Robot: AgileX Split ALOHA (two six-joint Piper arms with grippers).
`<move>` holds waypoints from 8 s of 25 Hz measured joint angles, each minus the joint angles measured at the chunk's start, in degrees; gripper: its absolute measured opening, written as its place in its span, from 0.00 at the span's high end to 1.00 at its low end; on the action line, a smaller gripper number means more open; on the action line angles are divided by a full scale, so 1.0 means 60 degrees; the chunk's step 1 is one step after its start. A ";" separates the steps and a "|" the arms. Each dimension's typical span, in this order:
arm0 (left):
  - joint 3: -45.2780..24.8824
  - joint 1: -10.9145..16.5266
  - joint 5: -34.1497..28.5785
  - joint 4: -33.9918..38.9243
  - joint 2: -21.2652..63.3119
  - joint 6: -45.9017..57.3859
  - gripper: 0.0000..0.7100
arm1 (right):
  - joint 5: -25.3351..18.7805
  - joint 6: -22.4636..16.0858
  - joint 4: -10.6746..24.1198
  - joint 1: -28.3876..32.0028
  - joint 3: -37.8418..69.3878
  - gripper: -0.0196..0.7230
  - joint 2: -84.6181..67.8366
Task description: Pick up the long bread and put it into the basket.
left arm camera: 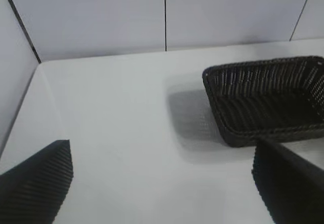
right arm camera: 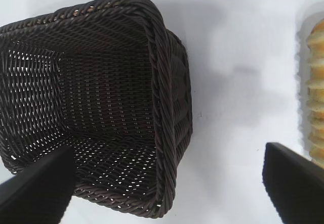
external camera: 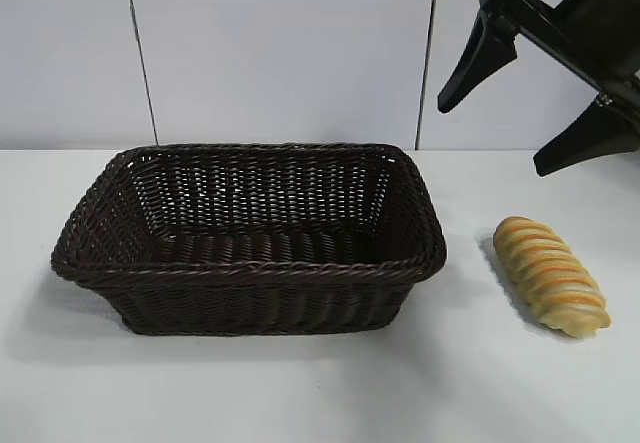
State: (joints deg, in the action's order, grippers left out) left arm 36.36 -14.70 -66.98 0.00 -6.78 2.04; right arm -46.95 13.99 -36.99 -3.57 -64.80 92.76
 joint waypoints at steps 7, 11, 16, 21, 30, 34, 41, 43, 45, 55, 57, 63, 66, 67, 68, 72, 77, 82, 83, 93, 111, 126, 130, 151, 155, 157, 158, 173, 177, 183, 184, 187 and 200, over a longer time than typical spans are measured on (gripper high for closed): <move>-0.1413 0.0000 0.0277 -0.0137 0.0000 -0.0010 0.02 | 0.0000 0.0031 0.0012 0.0000 0.0000 0.04 0.0000; -0.1426 0.0000 0.0395 -0.0137 0.0000 -0.0037 0.02 | 0.0009 0.0031 0.0012 0.0000 0.0000 0.04 0.0000; -0.1426 0.0000 0.0395 -0.0137 0.0169 -0.0037 0.02 | 0.0028 0.0044 0.0012 0.0000 0.0000 0.04 0.0000; -0.1426 0.0000 0.0382 -0.0137 0.1248 -0.0037 0.02 | -0.0019 0.0032 0.0241 0.0000 -0.0264 0.04 0.0000; -0.1416 0.0000 0.0382 -0.0128 0.1279 -0.0037 0.02 | -0.1429 -0.1734 0.4845 0.0000 -0.1155 0.04 0.0000; -0.1416 0.0000 0.0382 -0.0128 0.1279 -0.0037 0.02 | -0.1319 -0.2410 0.6546 0.0022 -0.0929 0.04 0.0000; -0.1416 0.0000 0.0382 -0.0128 0.1279 -0.0037 0.02 | -0.0530 -0.2545 0.6507 0.0022 -0.0573 0.04 0.0808; -0.1416 0.0000 0.0382 -0.0128 0.1279 -0.0037 0.02 | -0.0173 -0.2545 0.6315 0.0022 -0.0562 0.04 0.1197; -0.1416 0.0000 0.0382 -0.0128 0.1279 -0.0044 0.02 | 0.0140 -0.2545 0.6165 0.0022 -0.0562 0.04 0.1525; -0.1416 0.0000 0.0382 -0.0128 0.1279 -0.0044 0.02 | 0.1096 -0.2566 0.5875 0.0022 -0.0562 0.05 0.2752; -0.1416 0.0000 0.0382 -0.0128 0.1279 -0.0044 0.02 | 0.1131 -0.2566 0.5821 0.0022 -0.0562 0.15 0.2945; -0.1416 0.0000 0.0382 -0.0119 0.1279 -0.0044 0.02 | 0.1141 -0.2822 0.5622 -0.0006 -0.0562 0.84 0.3178; -0.1416 0.0000 0.0382 -0.0119 0.1279 -0.0044 0.02 | 0.1141 -0.2875 0.5622 -0.0006 -0.0562 0.90 0.3178; -0.1416 0.0000 0.0382 -0.0119 0.1279 -0.0044 0.02 | 0.1131 -0.2876 0.5632 -0.0006 -0.0562 0.90 0.3178; -0.1416 0.0000 0.0382 -0.0119 0.1279 -0.0044 0.02 | 0.1097 -0.2885 0.5632 -0.0006 -0.0562 0.90 0.3178; -0.1416 0.0000 0.0382 -0.0119 0.1279 -0.0044 0.02 | 0.0765 -0.2894 0.5632 -0.0006 -0.0627 0.92 0.2982; -0.1416 0.0000 0.0382 -0.0119 0.1279 -0.0044 0.02 | 0.0126 -0.2894 0.5623 -0.0006 -0.1126 0.92 0.1994; -0.1416 0.0000 0.0382 -0.0119 0.1279 -0.0044 0.02 | -0.0762 -0.2894 0.5623 -0.0006 -0.1802 0.92 0.1266; -0.1416 0.0000 0.0382 -0.0119 0.1279 -0.0044 0.02 | -0.0922 -0.2894 0.5623 -0.0006 -0.1929 0.92 0.1245; -0.1416 0.0000 0.0391 -0.0119 0.1279 -0.0044 0.02 | -0.1392 -0.2558 0.5452 -0.1319 -0.2994 0.92 0.1226; -0.1416 0.0000 0.0391 -0.0119 0.1279 -0.0044 0.02 | 0.0370 0.3133 0.5830 -0.4786 -0.3668 0.92 0.1851; -0.1416 0.0000 0.0391 -0.0102 0.1279 -0.0044 0.02 | 0.1464 0.5394 0.4104 -0.4891 -0.3668 0.92 0.3803; -0.1416 0.0000 0.0391 -0.0104 0.1279 -0.0044 0.02 | 0.1751 0.5414 0.4050 -0.4891 -0.3668 0.77 0.3835; -0.1416 0.0000 0.0391 -0.0104 0.1279 -0.0044 0.02 | -0.0194 0.0021 0.5692 -0.4371 -0.5294 0.04 0.2655; -0.1416 0.0000 0.0391 -0.0104 0.1279 -0.0044 0.02 | -0.1497 -0.0888 0.6430 -0.3611 -0.6295 0.04 0.2655; -0.1416 0.0000 0.0391 -0.0104 0.1279 -0.0044 0.02 | -0.2006 -0.1046 0.6620 -0.3140 -0.6684 0.04 0.2655; -0.1416 0.0000 0.0391 -0.0104 0.1279 -0.0044 0.02 | -0.2211 -0.1118 0.6715 -0.2929 -0.6853 0.04 0.2655; -0.1416 0.0000 0.0391 -0.0207 0.1279 -0.0044 0.02 | -0.3407 -0.1582 0.6944 0.1337 -0.7213 0.04 0.2643; -0.1416 0.0000 0.0391 -0.0197 0.1279 -0.0035 0.02 | -0.3591 -0.1582 0.6944 0.1885 -0.7213 0.04 0.2427; -0.1416 0.0000 0.0391 -0.0197 0.1279 -0.0035 0.02 | -0.3776 -0.1582 0.6903 0.1988 -0.7213 0.04 0.1645; -0.1416 0.0000 0.0391 -0.0197 0.1279 -0.0035 0.02 | -0.3826 -0.1582 0.6892 0.1988 -0.7213 0.04 0.1475; -0.1416 0.0000 0.0391 -0.0197 0.1279 -0.0035 0.02 | -0.4058 -0.1582 0.6884 0.1988 -0.7213 0.04 0.0955; -0.1416 0.0000 0.0391 -0.0189 0.1279 -0.0035 0.02 | -0.4223 -0.2049 0.6665 0.1988 -0.6993 0.04 -0.3079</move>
State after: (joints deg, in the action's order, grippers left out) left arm 27.86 -14.70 -64.63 -1.13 0.90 1.82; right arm -72.29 1.70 3.00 8.36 -106.75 74.29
